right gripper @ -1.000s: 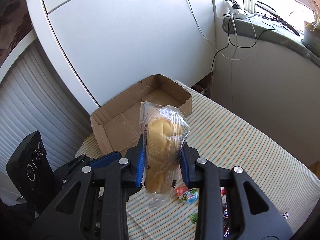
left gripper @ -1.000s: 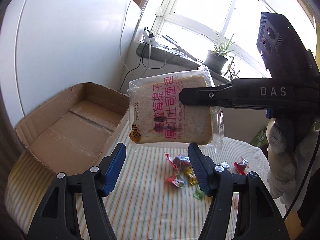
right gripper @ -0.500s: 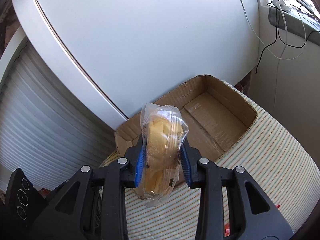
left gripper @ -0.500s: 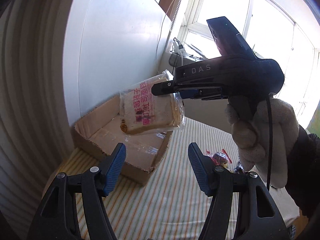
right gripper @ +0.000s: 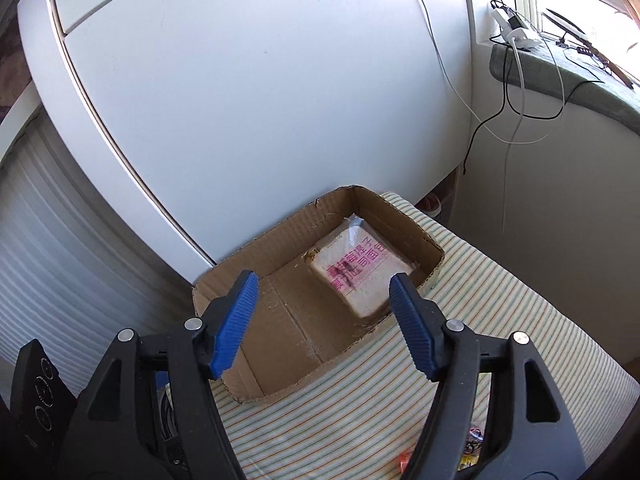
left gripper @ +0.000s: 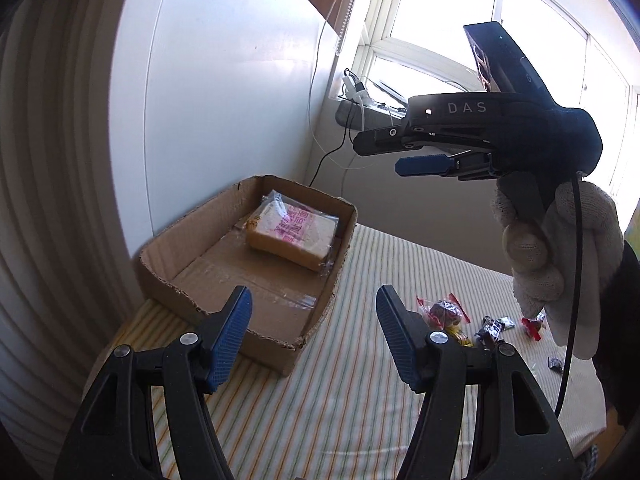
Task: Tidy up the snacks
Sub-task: 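Grasp the Snickers bar with the right gripper while the left grasps the red pastry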
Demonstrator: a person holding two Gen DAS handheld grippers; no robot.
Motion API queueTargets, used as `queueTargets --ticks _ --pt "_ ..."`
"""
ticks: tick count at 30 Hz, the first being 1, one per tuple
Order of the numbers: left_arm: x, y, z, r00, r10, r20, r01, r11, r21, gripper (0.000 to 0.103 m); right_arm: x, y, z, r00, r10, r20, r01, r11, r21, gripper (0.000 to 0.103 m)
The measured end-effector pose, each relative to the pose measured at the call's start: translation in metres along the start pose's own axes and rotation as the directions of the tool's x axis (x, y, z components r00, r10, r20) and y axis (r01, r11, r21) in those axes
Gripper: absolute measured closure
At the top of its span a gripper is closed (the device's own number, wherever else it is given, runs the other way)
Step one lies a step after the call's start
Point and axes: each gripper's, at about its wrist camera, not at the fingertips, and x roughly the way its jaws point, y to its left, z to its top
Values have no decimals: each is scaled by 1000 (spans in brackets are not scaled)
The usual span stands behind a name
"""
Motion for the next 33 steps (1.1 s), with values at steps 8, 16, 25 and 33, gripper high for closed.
queueTargets --ticks 8,16,25,33 --pt "17 -24 -6 998 -32 -47 34 998 51 41 -53 -30 -31 995 -95 35 95 995 25 32" --pt "43 -54 -16 987 -94 -132 108 989 99 54 -104 -76 -92 968 -244 53 239 967 82 32" --pt "76 -94 -22 960 -164 -227 200 969 145 54 -160 -138 -170 927 -370 58 343 902 262 32" --pt "106 -129 -9 952 -174 -253 245 928 282 54 -164 -141 -239 925 -380 -22 370 885 282 32"
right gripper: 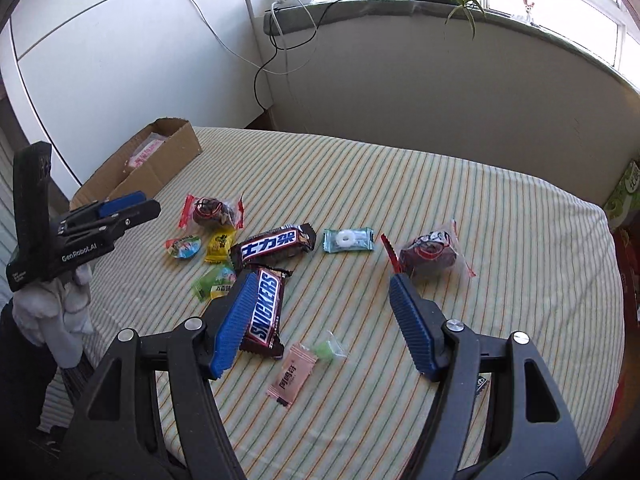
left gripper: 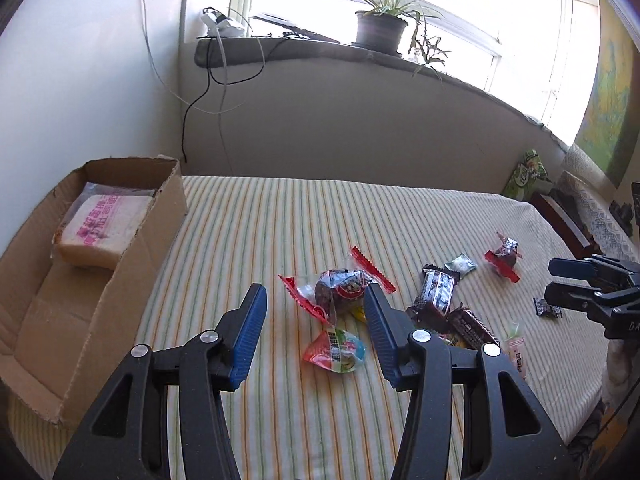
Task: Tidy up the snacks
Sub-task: 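Grasp the Snickers bar with the right gripper while the left grasps the red pastry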
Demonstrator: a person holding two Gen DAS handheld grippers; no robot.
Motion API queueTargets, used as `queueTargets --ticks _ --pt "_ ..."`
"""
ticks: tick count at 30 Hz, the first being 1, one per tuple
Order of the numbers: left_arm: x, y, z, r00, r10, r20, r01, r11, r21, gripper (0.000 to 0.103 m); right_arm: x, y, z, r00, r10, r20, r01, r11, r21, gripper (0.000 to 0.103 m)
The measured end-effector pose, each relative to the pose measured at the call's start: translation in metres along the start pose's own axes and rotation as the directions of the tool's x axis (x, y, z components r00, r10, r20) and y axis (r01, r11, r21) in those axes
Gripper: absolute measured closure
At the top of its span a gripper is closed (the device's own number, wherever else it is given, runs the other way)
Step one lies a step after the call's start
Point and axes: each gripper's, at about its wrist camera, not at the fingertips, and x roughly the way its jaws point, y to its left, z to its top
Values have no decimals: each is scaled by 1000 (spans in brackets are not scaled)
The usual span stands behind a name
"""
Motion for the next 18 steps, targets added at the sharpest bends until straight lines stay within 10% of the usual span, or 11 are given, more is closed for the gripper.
queueTargets --ticks 18 --pt "74 -24 7 989 -1 -149 28 984 178 55 57 35 -14 985 107 -132 -110 994 -18 52"
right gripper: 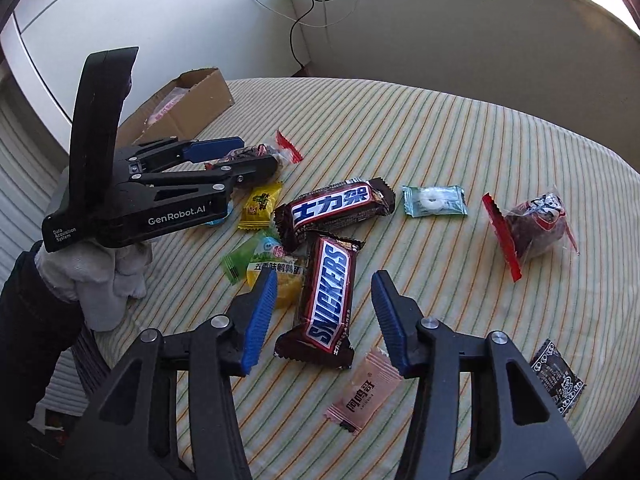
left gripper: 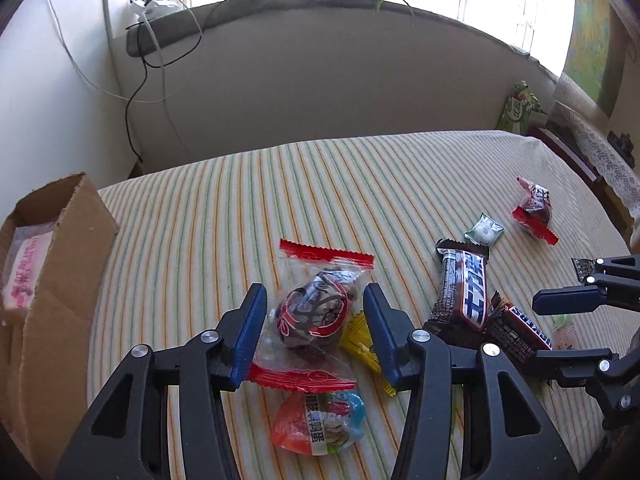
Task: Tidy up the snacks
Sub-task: 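Grasp the Snickers bar with the right gripper while the left grasps the red pastry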
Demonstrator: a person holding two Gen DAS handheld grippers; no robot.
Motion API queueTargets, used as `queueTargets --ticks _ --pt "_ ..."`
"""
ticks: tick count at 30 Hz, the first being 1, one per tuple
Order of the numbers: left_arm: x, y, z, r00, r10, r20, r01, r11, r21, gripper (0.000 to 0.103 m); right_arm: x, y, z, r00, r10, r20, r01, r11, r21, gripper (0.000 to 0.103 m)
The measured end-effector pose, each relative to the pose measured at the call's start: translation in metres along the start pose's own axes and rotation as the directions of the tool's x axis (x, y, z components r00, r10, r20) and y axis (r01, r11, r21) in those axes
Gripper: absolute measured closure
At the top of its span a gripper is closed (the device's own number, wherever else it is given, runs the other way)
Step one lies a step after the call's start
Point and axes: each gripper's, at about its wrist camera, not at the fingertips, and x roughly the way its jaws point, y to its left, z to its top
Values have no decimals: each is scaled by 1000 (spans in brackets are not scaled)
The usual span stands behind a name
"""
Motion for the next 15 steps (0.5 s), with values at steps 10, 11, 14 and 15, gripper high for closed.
queueTargets --ticks 10,11,14,15 --pt "3 6 -3 1000 20 1 -20 999 -37 69 8 -10 -8 999 -14 -43 15 1000 21 72" --pt "2 6 -2 1000 20 1 -19 999 -39 69 8 -8 -8 999 -30 -42 30 999 11 73" --pt "-1 6 -3 1000 29 9 -29 998 -47 69 7 -5 -8 998 -51 -40 51 999 -1 74" --pt "-4 4 -4 999 35 12 -34 998 -52 69 6 -4 -9 998 -56 -37 56 998 -2 74"
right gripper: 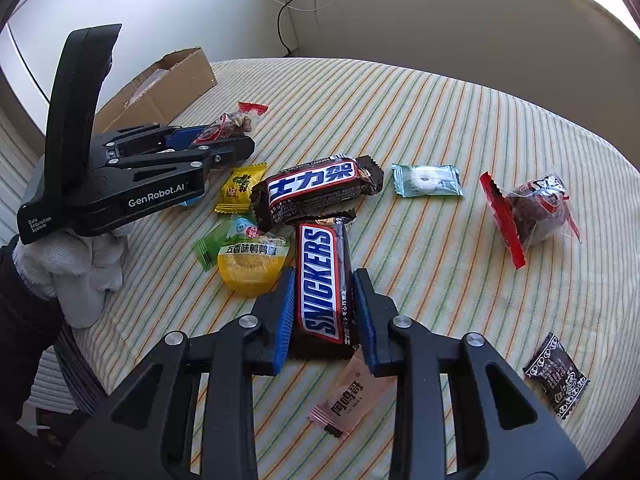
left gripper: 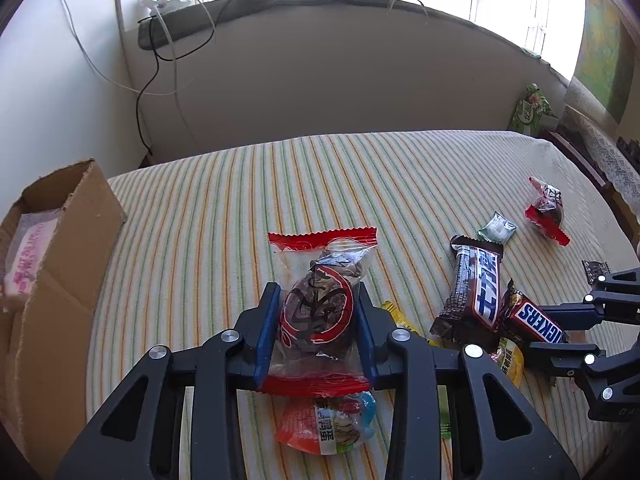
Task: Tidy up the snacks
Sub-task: 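Grasp the Snickers bar with the right gripper while the left grasps the red pastry, then carry the Snickers and red pastry to the box and release both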
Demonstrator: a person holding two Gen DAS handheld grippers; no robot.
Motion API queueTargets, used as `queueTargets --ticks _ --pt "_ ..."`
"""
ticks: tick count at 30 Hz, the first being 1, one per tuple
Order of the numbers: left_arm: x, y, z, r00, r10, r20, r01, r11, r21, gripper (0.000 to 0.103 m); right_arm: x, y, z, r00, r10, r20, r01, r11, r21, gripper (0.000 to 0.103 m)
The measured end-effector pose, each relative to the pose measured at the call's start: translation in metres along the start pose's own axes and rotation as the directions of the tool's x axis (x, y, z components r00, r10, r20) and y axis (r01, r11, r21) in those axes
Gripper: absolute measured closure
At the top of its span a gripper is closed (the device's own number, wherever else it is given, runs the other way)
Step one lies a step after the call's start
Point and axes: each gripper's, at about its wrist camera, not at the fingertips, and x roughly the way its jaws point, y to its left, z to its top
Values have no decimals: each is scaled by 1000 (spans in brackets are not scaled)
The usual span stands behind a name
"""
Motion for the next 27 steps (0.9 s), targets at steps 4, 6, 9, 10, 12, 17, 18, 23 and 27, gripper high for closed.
queueTargets --ticks 4,6,9,10,12,17,18,23,27 --pt "-12 1 -3 1000 -10 15 10 1000 -22 69 -2 -1 2 1000 2 12 -3 1000 19 74" --pt "-20 2 -4 1000 -6 27 7 1000 -29 69 -8 -1 2 1000 5 25 -5 1000 23 74" --pt "-36 3 -7 999 -12 52 14 999 -39 69 -20 -2 -1 999 11 46 -13 999 33 74" --pt "-42 4 -8 998 -8 62 11 999 -45 69 -25 -1 -2 998 15 53 -17 999 36 74" --pt "-53 7 -9 997 -5 83 10 999 -53 69 -35 0 -3 997 17 70 -19 999 33 74" --pt "-80 22 -14 992 6 129 5 996 -89 69 -54 11 -3 995 26 99 -26 1000 -2 74" --pt "-85 25 -16 991 9 137 4 995 -96 69 -56 14 -2 994 26 103 -26 1000 -8 74" --pt "-110 43 -22 983 50 175 -28 992 -123 69 -65 33 4 992 43 117 -38 998 -48 74" --pt "-128 60 -30 977 86 197 -56 987 -152 69 -63 53 17 990 67 124 -57 995 -83 74"
